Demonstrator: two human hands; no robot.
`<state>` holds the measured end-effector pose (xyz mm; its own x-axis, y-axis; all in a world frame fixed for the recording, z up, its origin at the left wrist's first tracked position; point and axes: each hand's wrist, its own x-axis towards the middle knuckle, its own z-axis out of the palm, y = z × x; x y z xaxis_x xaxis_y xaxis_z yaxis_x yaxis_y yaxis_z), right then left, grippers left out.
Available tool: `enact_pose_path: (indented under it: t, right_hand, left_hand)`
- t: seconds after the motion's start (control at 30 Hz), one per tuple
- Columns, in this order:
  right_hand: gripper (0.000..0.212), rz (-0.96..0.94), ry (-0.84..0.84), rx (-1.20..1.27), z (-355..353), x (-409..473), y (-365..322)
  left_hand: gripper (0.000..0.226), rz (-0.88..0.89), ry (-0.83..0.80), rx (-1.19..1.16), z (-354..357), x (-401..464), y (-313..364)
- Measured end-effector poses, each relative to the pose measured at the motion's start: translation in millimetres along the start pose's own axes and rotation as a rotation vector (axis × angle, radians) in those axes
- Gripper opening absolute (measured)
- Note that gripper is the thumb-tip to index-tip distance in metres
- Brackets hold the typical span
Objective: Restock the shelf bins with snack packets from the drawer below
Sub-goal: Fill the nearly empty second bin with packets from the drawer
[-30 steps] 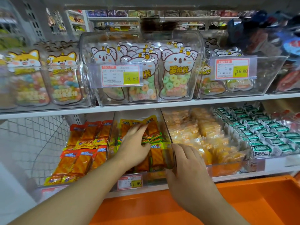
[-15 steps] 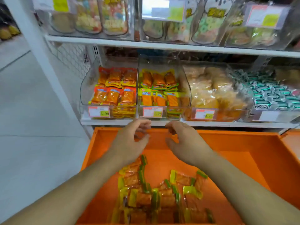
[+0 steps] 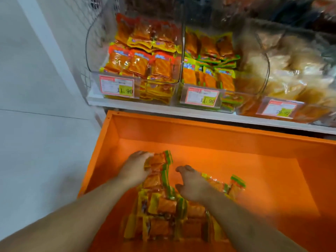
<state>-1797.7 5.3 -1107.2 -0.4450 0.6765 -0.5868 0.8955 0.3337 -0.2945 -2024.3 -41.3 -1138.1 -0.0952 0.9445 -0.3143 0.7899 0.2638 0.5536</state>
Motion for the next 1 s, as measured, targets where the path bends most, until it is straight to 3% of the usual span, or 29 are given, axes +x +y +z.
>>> enact_pose_path:
  t: [0.2,0.37,0.53,0.7,0.83,0.93,1.0]
  right_hand:
    - [0.062,0.034,-0.019,0.025,44.4,45.3,3.0]
    - [0.042,0.117,0.051,0.159,61.1,63.9,-4.0]
    - [0.026,0.315,0.103,0.391,64.6,70.4,-15.6]
    - [0.022,0.37,0.085,0.443,60.4,67.3,-19.6]
    - [0.04,0.381,0.191,0.507,57.5,67.9,-18.7]
    - [0.068,0.295,0.289,0.594,52.1,74.8,-12.0]
    - [0.073,0.242,0.302,0.593,48.7,82.3,-7.9]
  left_hand:
    - [0.077,0.068,-0.209,0.196,44.1,52.8,-25.2]
    - [0.07,0.091,-0.156,0.246,50.8,58.0,-35.5]
    - [0.062,0.079,-0.126,0.256,55.3,55.2,-34.6]
    - [0.058,0.038,-0.072,0.155,51.8,49.8,-29.8]
    - [0.053,0.023,-0.022,0.041,45.0,40.2,-27.5]
    - [0.043,-0.075,0.059,-0.015,40.8,37.1,-25.2]
    - [0.037,-0.157,0.132,-0.085,36.5,37.9,-21.0]
